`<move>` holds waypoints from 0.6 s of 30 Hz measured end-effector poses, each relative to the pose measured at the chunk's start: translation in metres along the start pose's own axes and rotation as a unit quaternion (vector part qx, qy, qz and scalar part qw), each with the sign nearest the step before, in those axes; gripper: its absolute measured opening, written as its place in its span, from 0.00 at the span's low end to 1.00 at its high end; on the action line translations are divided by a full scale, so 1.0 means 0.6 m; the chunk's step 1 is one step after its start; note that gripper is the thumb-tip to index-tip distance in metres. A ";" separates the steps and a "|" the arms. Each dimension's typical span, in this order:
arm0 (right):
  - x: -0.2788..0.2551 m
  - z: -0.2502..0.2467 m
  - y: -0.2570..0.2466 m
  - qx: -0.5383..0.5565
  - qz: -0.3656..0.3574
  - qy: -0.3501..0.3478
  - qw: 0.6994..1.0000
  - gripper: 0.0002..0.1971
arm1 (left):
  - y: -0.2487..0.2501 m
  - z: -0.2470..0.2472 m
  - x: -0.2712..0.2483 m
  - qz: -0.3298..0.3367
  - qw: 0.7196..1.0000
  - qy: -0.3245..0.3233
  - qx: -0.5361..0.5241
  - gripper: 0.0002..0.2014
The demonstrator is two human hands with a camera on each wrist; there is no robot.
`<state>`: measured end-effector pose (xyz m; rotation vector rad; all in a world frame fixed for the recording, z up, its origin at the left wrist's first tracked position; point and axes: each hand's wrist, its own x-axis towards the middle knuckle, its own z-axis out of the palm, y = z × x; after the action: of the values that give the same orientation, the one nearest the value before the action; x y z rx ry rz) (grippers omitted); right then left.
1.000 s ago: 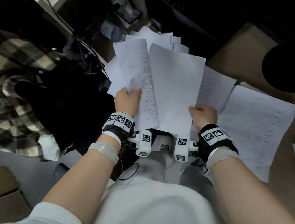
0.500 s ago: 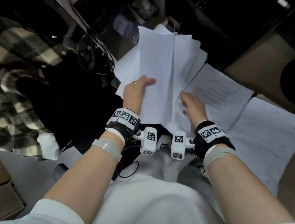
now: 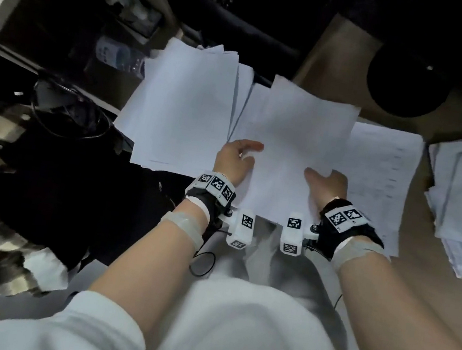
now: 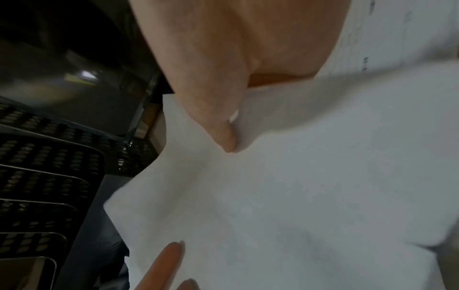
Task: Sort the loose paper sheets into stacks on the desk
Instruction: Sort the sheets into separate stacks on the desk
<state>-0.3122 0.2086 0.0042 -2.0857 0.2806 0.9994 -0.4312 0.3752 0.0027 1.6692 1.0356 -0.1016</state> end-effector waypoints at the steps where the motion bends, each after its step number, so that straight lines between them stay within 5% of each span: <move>1: 0.001 -0.001 0.005 0.001 0.008 0.002 1.000 0.20 | -0.004 0.003 0.002 -0.009 1.000 0.006 0.009 0.22; 3: 0.004 -0.004 0.013 -0.010 -0.011 -0.007 1.000 0.04 | -0.016 0.007 0.003 -0.018 0.999 0.019 0.034 0.24; 5: 0.013 -0.002 0.024 -0.030 -0.009 -0.024 0.999 0.15 | -0.024 0.005 0.006 -0.028 0.998 0.028 0.039 0.27; 9: 0.009 -0.002 0.020 -0.004 -0.018 -0.035 0.999 0.14 | -0.032 -0.005 0.004 -0.045 0.998 0.044 0.005 0.31; 13: -0.010 -0.001 -0.013 0.080 -0.061 -0.029 0.994 0.13 | -0.002 -0.009 -0.010 -0.050 0.995 0.072 -0.058 0.18; 16: -0.034 0.001 -0.055 0.115 -0.114 -0.131 0.978 0.12 | 0.041 -0.001 -0.027 -0.086 0.979 -0.021 -0.185 0.33; 18: -0.049 0.004 -0.078 0.087 -0.139 -0.200 0.966 0.12 | 0.065 0.002 -0.039 -0.079 0.961 -0.077 -0.254 0.27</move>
<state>-0.3096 0.2377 0.0513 -1.6640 -0.1246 1.1483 -0.4192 0.3604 0.0440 1.0964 0.9753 -0.0618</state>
